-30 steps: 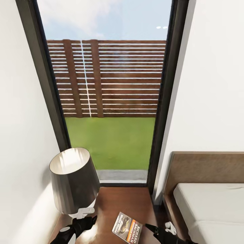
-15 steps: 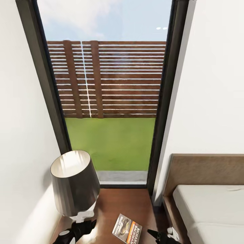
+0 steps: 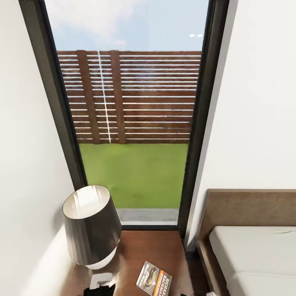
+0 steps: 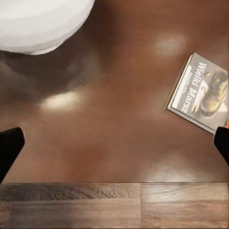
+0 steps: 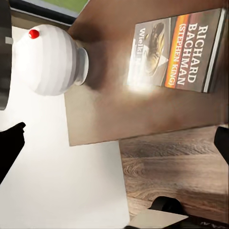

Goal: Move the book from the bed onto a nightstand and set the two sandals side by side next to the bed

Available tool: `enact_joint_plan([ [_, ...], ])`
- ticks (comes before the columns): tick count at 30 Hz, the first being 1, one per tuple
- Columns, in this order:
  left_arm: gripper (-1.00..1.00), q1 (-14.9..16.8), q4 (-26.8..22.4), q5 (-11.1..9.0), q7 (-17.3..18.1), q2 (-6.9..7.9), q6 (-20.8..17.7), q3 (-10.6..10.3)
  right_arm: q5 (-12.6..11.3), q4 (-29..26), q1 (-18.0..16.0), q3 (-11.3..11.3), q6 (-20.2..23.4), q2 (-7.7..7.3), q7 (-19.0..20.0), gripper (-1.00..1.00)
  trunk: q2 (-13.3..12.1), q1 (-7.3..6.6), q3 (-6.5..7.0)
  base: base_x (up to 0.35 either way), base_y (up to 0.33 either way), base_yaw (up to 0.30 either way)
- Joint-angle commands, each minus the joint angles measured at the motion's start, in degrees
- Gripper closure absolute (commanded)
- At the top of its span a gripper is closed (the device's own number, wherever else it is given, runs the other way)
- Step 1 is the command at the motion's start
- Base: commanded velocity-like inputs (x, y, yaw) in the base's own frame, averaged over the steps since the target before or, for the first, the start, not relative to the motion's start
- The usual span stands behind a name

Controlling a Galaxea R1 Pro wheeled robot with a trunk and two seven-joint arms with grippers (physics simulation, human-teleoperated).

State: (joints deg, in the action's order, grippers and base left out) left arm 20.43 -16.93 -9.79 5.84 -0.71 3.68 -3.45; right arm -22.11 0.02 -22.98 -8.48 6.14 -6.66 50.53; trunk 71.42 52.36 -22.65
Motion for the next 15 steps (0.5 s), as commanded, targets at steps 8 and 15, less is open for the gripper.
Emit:
enact_joint_plan([
  [8,-1.0,0.0,7.4,-0.6,0.0,0.02,2.8,-0.2,0.0,1.3,0.1,-0.5,0.2,0.01,-12.5,-1.0,-3.2,-1.77,1.38,0.0,0.0,0.0],
  [15,-1.0,0.0,14.7,-0.8,0.0,0.21,8.4,-0.1,0.0,4.1,0.2,-0.5,0.2,0.02,-14.8,-1.0,-6.0,-3.3,2.64,0.0,0.0,0.0],
])
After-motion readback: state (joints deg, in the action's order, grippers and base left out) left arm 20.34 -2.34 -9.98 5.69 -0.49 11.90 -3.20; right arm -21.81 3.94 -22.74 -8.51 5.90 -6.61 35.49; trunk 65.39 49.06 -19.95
